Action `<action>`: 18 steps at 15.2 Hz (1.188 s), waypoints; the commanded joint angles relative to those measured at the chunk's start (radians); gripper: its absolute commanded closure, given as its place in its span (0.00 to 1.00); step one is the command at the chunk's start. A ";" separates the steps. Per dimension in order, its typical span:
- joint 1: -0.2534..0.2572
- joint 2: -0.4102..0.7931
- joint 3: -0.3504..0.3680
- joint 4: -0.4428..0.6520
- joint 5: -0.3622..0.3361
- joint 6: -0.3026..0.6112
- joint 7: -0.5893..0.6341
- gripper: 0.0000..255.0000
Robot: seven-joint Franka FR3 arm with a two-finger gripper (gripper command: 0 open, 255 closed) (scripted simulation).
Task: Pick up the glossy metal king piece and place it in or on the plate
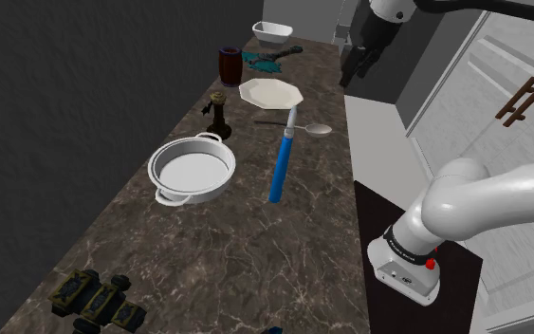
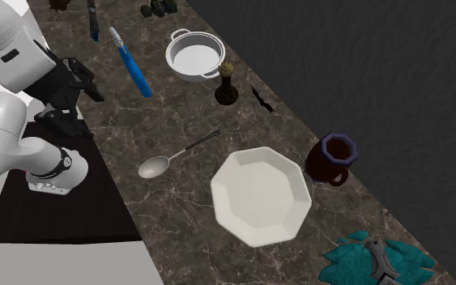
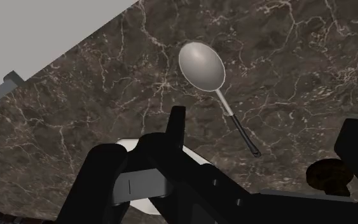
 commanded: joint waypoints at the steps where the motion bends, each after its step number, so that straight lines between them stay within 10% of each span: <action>1: 0.000 0.000 0.000 0.000 0.000 0.000 0.000 0.00; 18: 0.105 0.456 0.104 0.156 0.169 0.392 0.150 0.00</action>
